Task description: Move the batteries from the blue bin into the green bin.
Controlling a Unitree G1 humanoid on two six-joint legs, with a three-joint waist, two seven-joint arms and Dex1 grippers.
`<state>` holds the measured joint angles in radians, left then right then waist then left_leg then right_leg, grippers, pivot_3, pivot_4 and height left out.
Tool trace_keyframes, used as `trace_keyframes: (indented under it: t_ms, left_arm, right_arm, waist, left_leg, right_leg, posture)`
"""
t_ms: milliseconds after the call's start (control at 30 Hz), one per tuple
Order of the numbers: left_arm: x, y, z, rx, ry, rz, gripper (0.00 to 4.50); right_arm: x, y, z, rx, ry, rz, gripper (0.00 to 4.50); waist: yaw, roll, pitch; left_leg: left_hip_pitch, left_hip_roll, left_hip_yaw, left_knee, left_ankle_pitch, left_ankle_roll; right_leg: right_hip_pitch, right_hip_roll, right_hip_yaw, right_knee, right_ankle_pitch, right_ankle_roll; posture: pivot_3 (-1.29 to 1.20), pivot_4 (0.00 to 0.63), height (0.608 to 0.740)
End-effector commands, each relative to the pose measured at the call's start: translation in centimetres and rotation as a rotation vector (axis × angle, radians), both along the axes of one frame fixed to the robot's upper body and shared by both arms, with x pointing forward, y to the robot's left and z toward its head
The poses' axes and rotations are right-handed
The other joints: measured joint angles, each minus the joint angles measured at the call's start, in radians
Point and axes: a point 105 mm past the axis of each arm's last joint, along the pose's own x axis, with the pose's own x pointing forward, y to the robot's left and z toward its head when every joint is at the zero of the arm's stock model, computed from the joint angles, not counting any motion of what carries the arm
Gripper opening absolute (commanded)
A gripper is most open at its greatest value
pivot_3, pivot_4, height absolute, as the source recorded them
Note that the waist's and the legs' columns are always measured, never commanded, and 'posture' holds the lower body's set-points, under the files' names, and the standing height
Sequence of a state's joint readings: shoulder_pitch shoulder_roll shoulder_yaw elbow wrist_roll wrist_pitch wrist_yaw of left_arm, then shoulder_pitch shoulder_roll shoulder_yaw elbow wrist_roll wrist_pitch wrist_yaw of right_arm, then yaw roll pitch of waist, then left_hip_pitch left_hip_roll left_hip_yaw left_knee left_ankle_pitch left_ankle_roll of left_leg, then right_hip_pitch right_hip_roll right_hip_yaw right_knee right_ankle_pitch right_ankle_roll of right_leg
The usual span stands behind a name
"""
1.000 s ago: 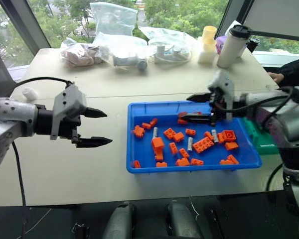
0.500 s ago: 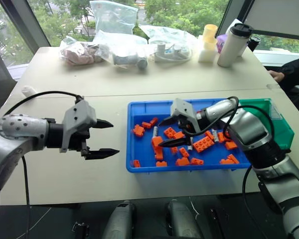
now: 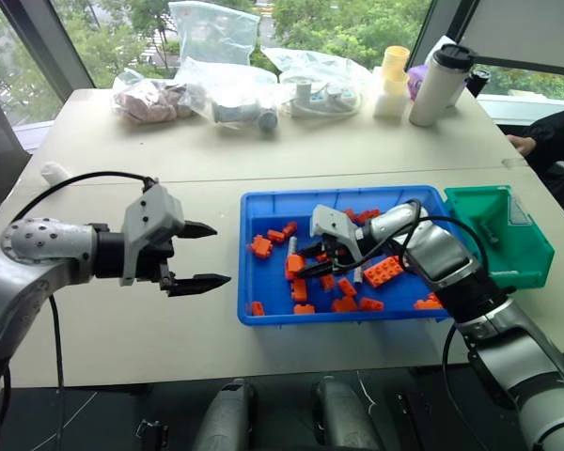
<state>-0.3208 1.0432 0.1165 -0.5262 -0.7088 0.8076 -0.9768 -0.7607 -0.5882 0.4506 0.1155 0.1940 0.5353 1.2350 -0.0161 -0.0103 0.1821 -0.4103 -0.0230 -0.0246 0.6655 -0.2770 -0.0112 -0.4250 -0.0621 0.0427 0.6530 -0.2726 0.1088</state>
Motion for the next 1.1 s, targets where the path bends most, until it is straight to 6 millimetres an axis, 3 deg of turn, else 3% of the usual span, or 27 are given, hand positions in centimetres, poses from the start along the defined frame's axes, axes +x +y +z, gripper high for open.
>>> trace_keyframes:
  t_ms: [33,167,267,367,467,600,733,1100]
  left_arm:
    - [0.2,0.2,0.9,0.004,-0.05,0.013,4.5]
    - [0.3,0.1,0.8,0.005,-0.049,0.009,4.5]
    - [0.4,-0.1,0.6,0.005,-0.051,0.006,4.5]
    - [0.5,-0.2,0.7,0.003,-0.052,0.001,4.5]
    - [0.5,-0.1,0.7,0.007,-0.053,0.001,4.5]
    - [0.7,-0.2,0.7,0.008,-0.057,0.001,4.5]
    - [0.8,-0.4,0.7,0.005,-0.061,-0.003,4.5]
    - [1.0,0.3,0.5,0.024,-0.068,0.023,4.5]
  right_arm:
    - [-2.2,0.6,3.3,0.106,-0.004,0.116,1.16]
    - [-5.8,1.8,5.5,0.206,0.086,0.234,1.16]
    - [-6.3,2.4,4.7,0.185,0.071,0.223,1.16]
    - [-5.2,1.8,3.2,0.118,0.011,0.174,2.65]
    - [-4.0,1.3,3.9,0.128,-0.019,0.13,4.05]
    - [-0.8,0.5,5.4,0.177,-0.091,-0.001,4.05]
    - [2.6,0.3,3.8,0.141,-0.157,-0.155,4.05]
    - [3.5,1.1,1.2,0.123,-0.133,-0.162,4.05]
  waist:
    - [0.002,0.0,0.0]
    - [0.001,0.0,0.0]
    - [0.001,0.0,0.0]
    - [0.001,0.0,0.0]
    - [0.002,0.0,0.0]
    - [0.001,0.0,0.0]
    - [-0.002,0.0,0.0]
    - [-0.002,0.0,0.0]
  left_leg:
    - [0.0,0.0,0.0,0.0,0.0,0.0]
    - [0.0,0.0,0.0,0.0,0.0,0.0]
    - [0.0,0.001,-0.001,0.0,0.0,0.0]
    - [0.0,0.0,-0.001,0.0,0.0,0.0]
    - [0.0,0.0,0.0,0.0,0.0,0.0]
    - [0.0,0.0,0.0,0.0,0.0,-0.001]
    - [0.001,0.0,0.0,0.0,0.001,-0.001]
    - [0.001,0.0,0.0,0.0,0.001,-0.001]
  right_leg:
    - [0.0,0.0,0.0,0.0,0.0,0.0]
    - [0.0,-0.001,0.0,0.0,0.0,0.0]
    - [0.0,0.0,0.0,0.0,0.0,0.0]
    - [0.0,-0.001,0.0,0.0,0.0,0.0]
    - [0.0,0.0,0.0,0.0,0.0,0.0]
    - [0.0,0.0,0.0,0.001,0.0,0.0]
    - [0.0,0.0,0.0,0.001,0.0,0.0]
    - [0.0,0.001,0.0,0.001,0.0,0.0]
  posture:
    - [0.0,0.15,0.74]
    - [0.0,0.15,0.74]
    - [0.0,0.15,0.74]
    - [0.0,0.15,0.74]
    - [0.0,0.15,0.74]
    - [0.0,0.15,0.74]
    - [0.0,0.15,0.74]
    - [0.0,0.15,0.74]
